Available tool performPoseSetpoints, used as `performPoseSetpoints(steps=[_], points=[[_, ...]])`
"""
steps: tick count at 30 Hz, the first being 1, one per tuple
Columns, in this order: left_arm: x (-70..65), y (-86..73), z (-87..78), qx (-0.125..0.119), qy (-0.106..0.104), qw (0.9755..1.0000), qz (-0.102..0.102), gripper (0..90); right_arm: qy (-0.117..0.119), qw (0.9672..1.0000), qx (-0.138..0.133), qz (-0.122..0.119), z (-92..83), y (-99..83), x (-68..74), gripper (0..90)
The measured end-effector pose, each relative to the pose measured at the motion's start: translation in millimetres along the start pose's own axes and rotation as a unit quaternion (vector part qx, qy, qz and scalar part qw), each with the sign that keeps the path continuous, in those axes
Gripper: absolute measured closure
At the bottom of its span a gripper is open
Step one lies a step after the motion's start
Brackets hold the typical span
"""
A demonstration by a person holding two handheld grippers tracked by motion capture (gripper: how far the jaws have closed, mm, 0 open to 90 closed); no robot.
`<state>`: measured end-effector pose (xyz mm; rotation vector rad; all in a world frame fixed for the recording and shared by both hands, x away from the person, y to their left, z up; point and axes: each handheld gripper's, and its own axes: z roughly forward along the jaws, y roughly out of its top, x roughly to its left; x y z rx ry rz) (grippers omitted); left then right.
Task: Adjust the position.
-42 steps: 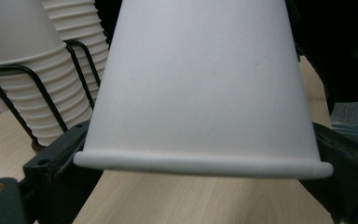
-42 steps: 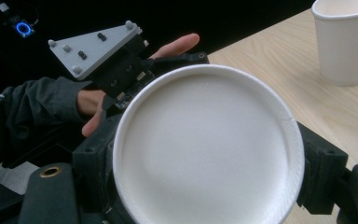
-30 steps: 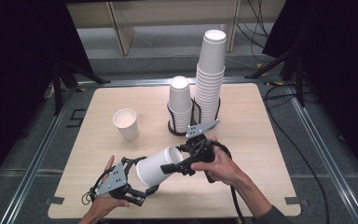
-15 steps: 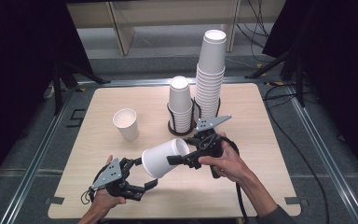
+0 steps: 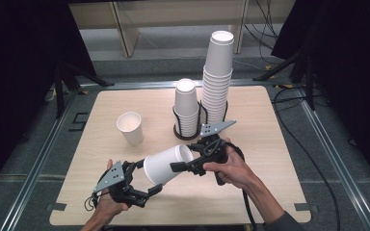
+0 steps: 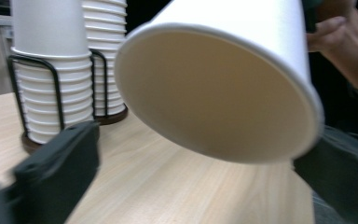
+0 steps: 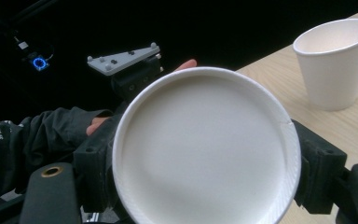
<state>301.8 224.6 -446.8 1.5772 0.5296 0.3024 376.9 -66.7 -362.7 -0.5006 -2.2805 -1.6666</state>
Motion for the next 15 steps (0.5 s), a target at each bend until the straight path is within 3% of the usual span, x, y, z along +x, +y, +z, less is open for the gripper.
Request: performPoseSetpoints(steps=[8,9,10,12,13,15], points=[[-3.6,0.7,0.6,-0.009,-0.005,0.9999,0.012,0.0,0.019,0.9998,0.005,0.009,11.2,-4.7,-1.3,24.9],[-3.5,0.8,0.3,-0.007,-0.007,0.9998,0.018,0.0,0.026,0.9994,0.008,0.020,12.8,-5.7,-0.1,24.9],[-3.5,0.9,0.3,-0.006,-0.007,0.9997,0.023,0.0,0.024,0.9996,0.008,0.009,14.3,-5.9,-1.5,24.9],[-4.5,0.8,0.5,-0.008,-0.008,0.9996,0.028,0.0,0.028,0.9993,0.012,0.023,16.7,-7.6,-0.2,24.9],[-4.8,0.8,0.5,-0.009,-0.009,0.9995,0.029,0.0,0.026,0.9995,0.011,0.011,17.5,-7.7,-1.7,24.9],[-4.9,0.9,-0.1,-0.011,-0.011,0.9993,0.035,0.0,0.032,0.9993,0.010,0.016,18.9,-8.7,-1.8,25.0]])
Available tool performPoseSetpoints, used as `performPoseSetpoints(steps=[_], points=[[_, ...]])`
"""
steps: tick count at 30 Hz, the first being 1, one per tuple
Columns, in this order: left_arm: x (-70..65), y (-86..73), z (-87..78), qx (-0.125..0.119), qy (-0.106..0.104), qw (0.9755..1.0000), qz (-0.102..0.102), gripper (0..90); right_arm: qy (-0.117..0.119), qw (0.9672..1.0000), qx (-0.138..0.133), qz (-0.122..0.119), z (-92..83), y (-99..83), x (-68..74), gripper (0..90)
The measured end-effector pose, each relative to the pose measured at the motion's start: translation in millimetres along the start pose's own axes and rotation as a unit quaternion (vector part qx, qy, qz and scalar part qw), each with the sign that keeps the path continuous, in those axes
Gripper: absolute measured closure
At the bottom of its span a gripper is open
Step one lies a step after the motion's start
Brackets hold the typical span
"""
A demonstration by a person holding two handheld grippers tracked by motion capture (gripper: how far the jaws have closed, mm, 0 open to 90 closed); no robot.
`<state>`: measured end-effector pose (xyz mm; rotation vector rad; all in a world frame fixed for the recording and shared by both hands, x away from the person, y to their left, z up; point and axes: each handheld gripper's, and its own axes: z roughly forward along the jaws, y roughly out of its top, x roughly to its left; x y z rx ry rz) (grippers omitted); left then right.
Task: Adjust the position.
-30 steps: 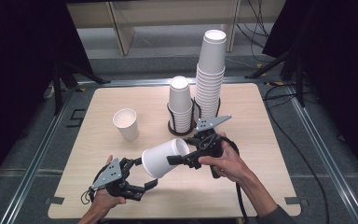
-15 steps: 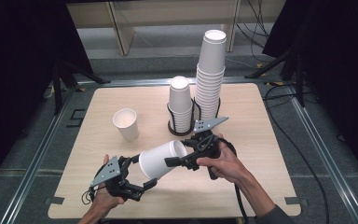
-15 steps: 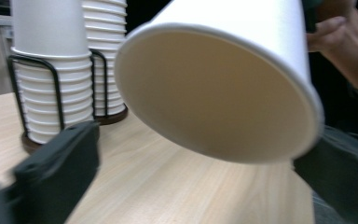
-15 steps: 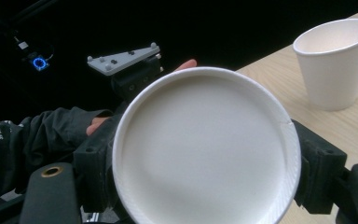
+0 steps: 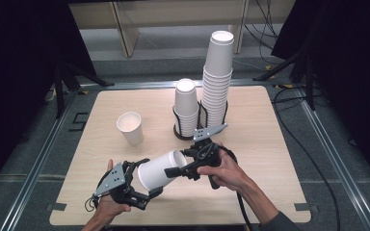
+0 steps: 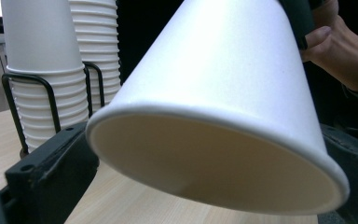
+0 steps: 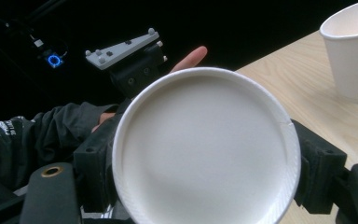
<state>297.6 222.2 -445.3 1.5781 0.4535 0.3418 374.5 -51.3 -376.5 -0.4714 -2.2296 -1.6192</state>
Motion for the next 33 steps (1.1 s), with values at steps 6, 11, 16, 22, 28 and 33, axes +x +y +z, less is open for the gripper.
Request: performPoseSetpoints(steps=[6,11,16,22,28,33], points=[[-2.1,1.0,-1.8,-0.001,-0.005,0.9998,0.017,5.8,0.005,1.0000,-0.004,-0.004,2.0,-1.3,-1.8,24.9],[-1.7,3.3,-2.8,0.010,-0.010,0.9997,0.022,9.4,0.021,0.9996,-0.006,0.017,-0.6,-2.7,-3.0,24.8],[-0.3,5.0,-3.3,0.022,-0.016,0.9994,0.022,13.8,0.014,0.9998,-0.001,0.012,-2.9,-3.5,-6.7,24.1],[-0.6,5.0,-2.7,0.052,-0.020,0.9977,0.038,15.6,-0.021,0.9986,0.038,-0.031,-3.4,-1.2,-0.7,18.6],[-2.6,1.7,2.7,0.099,-0.022,0.9937,0.048,15.6,-0.093,0.9805,0.106,-0.137,-11.9,5.7,12.6,16.0],[-4.7,-0.1,5.9,0.135,-0.021,0.9888,0.060,15.7,-0.122,0.9639,0.156,-0.178,-9.4,4.7,22.2,16.3]])
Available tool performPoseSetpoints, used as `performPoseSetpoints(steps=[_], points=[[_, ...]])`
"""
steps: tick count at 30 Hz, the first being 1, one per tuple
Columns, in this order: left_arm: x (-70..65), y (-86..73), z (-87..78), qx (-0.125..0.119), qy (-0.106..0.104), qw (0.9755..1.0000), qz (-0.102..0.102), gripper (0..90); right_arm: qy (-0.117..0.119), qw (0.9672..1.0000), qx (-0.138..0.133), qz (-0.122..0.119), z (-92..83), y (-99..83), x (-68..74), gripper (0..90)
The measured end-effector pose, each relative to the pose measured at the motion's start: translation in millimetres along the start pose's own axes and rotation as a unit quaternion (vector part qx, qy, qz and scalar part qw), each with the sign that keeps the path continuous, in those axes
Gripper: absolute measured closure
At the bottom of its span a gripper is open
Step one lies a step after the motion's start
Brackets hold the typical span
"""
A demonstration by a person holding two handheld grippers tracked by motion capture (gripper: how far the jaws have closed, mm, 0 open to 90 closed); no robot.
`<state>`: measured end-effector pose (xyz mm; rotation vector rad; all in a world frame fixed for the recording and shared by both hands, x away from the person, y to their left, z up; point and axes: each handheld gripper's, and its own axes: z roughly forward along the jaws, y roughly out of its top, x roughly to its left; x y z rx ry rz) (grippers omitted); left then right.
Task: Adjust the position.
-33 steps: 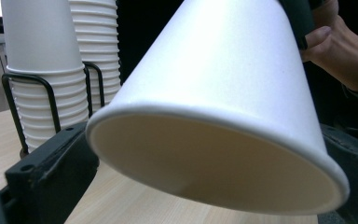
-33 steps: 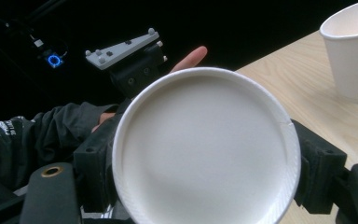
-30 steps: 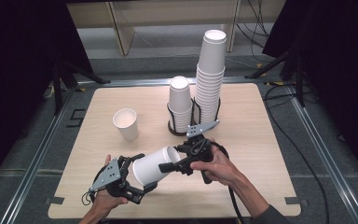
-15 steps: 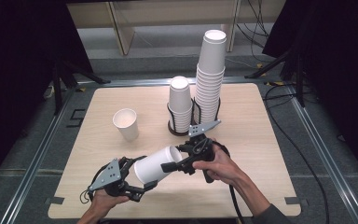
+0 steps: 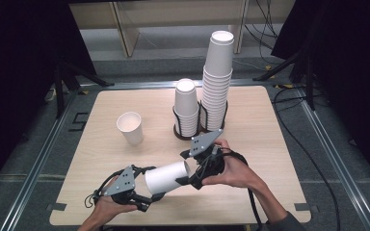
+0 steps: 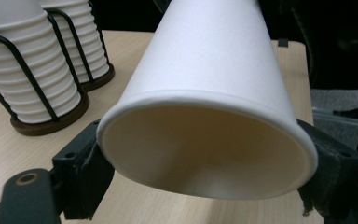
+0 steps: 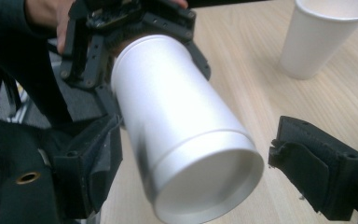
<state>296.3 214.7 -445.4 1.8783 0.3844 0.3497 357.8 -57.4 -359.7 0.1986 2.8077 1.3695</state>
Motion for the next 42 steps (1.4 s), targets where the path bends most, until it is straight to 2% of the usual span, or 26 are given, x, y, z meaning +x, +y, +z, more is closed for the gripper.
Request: performPoseSetpoints(steps=[1,2,3,4,5,6,7,9,12,13,15,19,21,24,25,28,31,33,36,37,40,42], points=[[0.4,0.4,0.4,0.009,0.000,1.0000,0.003,15.7,-0.002,0.9999,0.006,-0.008,1.2,0.4,1.7,16.3],[0.0,0.5,1.5,0.011,-0.003,0.9999,0.004,15.8,-0.005,0.9998,0.019,-0.004,2.9,0.5,4.7,16.2],[-0.5,1.6,0.5,0.027,0.001,0.9996,0.008,15.7,-0.010,0.9994,0.032,-0.011,4.4,0.8,7.1,16.3],[-0.8,1.4,1.3,0.029,0.001,0.9995,0.008,15.8,-0.016,0.9987,0.037,-0.032,6.5,1.5,7.6,16.4],[-0.8,1.3,1.7,0.035,-0.002,0.9994,0.010,15.7,-0.014,0.9985,0.052,-0.012,7.9,1.1,12.6,16.4],[-1.5,1.2,1.8,0.041,0.000,0.9991,0.010,15.8,-0.010,0.9977,0.052,-0.041,11.4,1.8,11.2,16.5],[-1.6,0.4,3.2,0.040,-0.002,0.9991,0.009,15.8,-0.017,0.9966,0.061,-0.053,13.2,2.2,12.5,16.7],[-2.3,1.3,2.4,0.051,-0.004,0.9986,0.012,15.8,-0.020,0.9952,0.082,-0.049,17.9,1.6,16.5,16.6],[-3.0,2.7,2.2,0.055,-0.008,0.9983,0.017,15.8,-0.021,0.9920,0.099,-0.075,25.5,1.1,18.2,16.9],[-4.0,2.8,2.6,0.051,-0.011,0.9986,0.013,15.8,-0.019,0.9914,0.103,-0.079,27.5,0.8,19.0,16.4],[-3.6,3.6,1.8,0.057,-0.014,0.9981,0.018,15.8,-0.023,0.9892,0.116,-0.086,30.8,0.5,21.3,16.1],[-3.6,2.0,2.8,0.049,-0.025,0.9983,0.021,15.8,-0.019,0.9850,0.138,-0.102,38.5,-0.5,24.1,15.8],[-2.9,2.0,2.8,0.049,-0.031,0.9980,0.027,15.8,-0.015,0.9846,0.140,-0.103,40.5,-1.3,24.6,16.3],[-3.7,2.5,1.6,0.047,-0.039,0.9978,0.024,15.7,-0.007,0.9818,0.153,-0.113,44.0,-2.9,25.8,16.4],[-3.2,2.9,0.9,0.049,-0.040,0.9976,0.028,15.8,-0.002,0.9814,0.153,-0.116,45.0,-3.6,25.9,17.1],[-3.4,2.1,1.8,0.036,-0.051,0.9977,0.025,15.7,0.005,0.9811,0.152,-0.119,46.5,-3.4,26.8,19.3],[-3.5,1.9,1.1,0.044,-0.056,0.9971,0.026,15.4,0.009,0.9806,0.152,-0.123,47.0,-4.0,26.6,22.4],[-3.3,1.2,2.1,0.034,-0.061,0.9973,0.023,15.0,0.017,0.9807,0.150,-0.124,46.6,-4.9,25.8,22.9],[-2.7,1.2,1.1,0.035,-0.061,0.9972,0.025,14.1,0.019,0.9795,0.153,-0.130,46.4,-5.7,26.0,23.6],[-2.3,0.2,2.4,0.026,-0.067,0.9972,0.020,13.9,0.021,0.9796,0.152,-0.130,46.5,-6.1,25.6,23.9],[-0.4,-0.3,0.6,0.017,-0.066,0.9976,0.007,12.7,0.031,0.9815,0.142,-0.125,44.7,-7.1,23.3,24.2],[0.7,-0.6,0.8,-0.007,-0.067,0.9977,-0.002,10.8,0.037,0.9831,0.133,-0.121,43.1,-7.3,20.8,24.2]])
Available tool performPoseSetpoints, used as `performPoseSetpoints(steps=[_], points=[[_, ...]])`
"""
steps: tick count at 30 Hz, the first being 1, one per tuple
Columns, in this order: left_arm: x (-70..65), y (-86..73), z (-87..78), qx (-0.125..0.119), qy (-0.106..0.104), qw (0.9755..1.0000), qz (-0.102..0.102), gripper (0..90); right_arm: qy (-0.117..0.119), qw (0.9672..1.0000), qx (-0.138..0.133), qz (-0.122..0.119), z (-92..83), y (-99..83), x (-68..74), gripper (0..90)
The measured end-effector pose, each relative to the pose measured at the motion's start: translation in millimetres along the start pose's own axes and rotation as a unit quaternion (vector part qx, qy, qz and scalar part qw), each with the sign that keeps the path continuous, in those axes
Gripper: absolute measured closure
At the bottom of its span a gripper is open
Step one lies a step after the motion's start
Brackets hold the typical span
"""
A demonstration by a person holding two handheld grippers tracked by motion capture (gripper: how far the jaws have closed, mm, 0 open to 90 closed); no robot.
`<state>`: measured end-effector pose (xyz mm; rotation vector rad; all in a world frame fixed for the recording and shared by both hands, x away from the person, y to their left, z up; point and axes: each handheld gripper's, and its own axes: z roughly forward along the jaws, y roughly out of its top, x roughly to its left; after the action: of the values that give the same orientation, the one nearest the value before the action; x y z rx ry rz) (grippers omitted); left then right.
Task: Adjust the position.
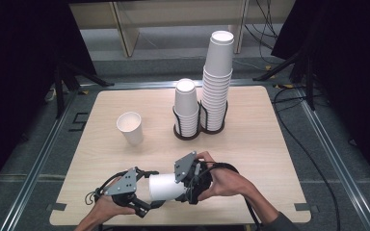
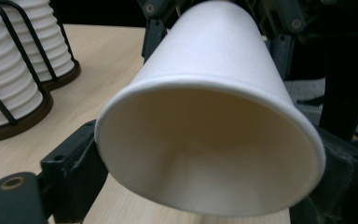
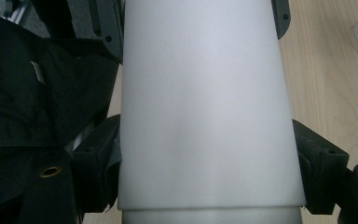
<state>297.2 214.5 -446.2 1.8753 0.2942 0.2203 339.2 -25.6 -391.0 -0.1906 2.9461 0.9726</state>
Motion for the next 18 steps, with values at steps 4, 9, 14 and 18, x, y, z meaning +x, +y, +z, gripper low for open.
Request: performPoseSetpoints(steps=[4,9,14,18], points=[[2.6,-1.8,-3.0,-0.033,0.005,0.9991,-0.025,6.3,-0.004,0.9998,-0.018,0.005,-4.8,-0.3,-1.7,24.1],[5.4,0.1,-8.7,-0.069,0.024,0.9963,-0.046,7.9,-0.013,0.9982,-0.054,0.022,-13.7,-4.3,-8.1,24.1],[7.5,-1.3,-10.3,-0.076,0.036,0.9938,-0.072,8.1,-0.013,0.9949,-0.088,0.047,-21.7,-7.9,-11.7,23.9],[7.0,0.0,-10.4,-0.102,0.032,0.9905,-0.087,6.5,-0.005,0.9919,-0.116,0.051,-25.3,-9.3,-13.4,23.8]])
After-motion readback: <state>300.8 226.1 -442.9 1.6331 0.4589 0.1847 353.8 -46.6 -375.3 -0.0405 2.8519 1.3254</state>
